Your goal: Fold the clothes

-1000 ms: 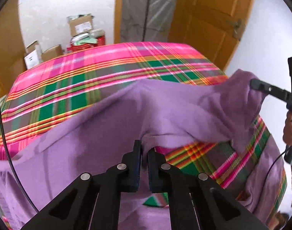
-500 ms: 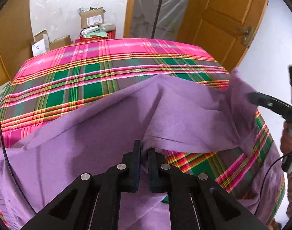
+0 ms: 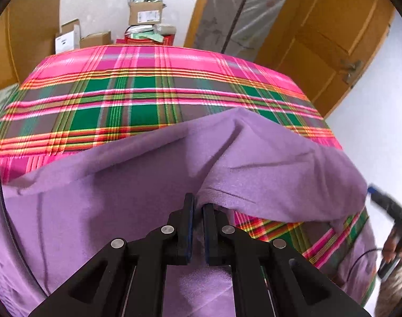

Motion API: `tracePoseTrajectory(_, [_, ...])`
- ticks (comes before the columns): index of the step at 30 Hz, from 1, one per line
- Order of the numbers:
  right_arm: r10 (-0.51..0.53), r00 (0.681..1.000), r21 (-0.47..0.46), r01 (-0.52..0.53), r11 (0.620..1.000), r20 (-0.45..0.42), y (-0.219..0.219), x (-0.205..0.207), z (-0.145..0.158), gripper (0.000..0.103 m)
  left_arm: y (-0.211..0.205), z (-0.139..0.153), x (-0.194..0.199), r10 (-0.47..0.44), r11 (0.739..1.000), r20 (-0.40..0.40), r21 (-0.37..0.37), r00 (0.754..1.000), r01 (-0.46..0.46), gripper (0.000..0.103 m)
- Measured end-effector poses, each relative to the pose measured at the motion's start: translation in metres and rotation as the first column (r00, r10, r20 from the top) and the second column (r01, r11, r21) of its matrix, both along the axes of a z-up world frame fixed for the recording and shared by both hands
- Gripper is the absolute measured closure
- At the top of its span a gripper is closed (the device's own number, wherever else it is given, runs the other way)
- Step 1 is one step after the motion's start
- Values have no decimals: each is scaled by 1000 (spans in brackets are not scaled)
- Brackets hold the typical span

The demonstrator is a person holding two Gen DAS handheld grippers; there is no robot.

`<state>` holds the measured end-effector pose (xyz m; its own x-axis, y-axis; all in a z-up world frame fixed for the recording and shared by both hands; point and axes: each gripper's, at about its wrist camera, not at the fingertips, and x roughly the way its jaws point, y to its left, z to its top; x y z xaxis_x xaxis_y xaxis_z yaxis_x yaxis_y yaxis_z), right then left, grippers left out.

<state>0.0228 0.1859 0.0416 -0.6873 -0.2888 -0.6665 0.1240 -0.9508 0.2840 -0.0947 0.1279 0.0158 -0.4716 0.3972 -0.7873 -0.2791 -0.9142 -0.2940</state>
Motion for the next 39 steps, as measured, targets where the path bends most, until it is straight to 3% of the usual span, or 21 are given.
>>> tracePoseTrajectory(4, [123, 992, 7, -124, 992, 36, -34, 4, -9, 65, -7, 2, -2, 39, 998, 12, 46, 999, -40, 96])
tracePoseTrajectory(7, [187, 979, 88, -194, 977, 77, -65, -2, -19, 65, -6, 2, -3, 46, 998, 13, 46, 999, -46, 96])
tracePoseTrajectory(16, [76, 974, 282, -137, 950, 215, -90, -35, -36, 65, -4, 6, -2, 41, 998, -7, 48, 999, -41, 96])
tracePoseTrajectory(18, [48, 968, 285, -120, 951, 247, -90, -42, -39, 65, -7, 6, -2, 48, 997, -6, 59, 999, -47, 97])
tracePoseTrajectory(25, [-44, 965, 373, -58, 926, 258, -101, -52, -45, 66, -8, 4, -2, 40, 998, -7, 52, 999, -39, 96])
tracePoseTrajectory(26, [-51, 965, 374, -51, 926, 259, -100, -53, -45, 68, -8, 5, -2, 39, 998, -8, 52, 999, -39, 97])
tracePoseTrajectory(28, [-64, 963, 374, -40, 927, 262, -97, -55, -44, 86, -7, 5, -2, 33, 998, -10, 53, 999, -32, 97])
tracePoseTrajectory(31, [-62, 962, 350, -37, 936, 267, -92, -55, -44, 94, -6, 5, 0, 22, 999, -10, 50, 1000, -21, 96])
tracePoseTrajectory(39, [-95, 979, 409, 14, 913, 179, -75, -34, -17, 98, 1, 17, 7, 0, 999, -33, 49, 999, 2, 97])
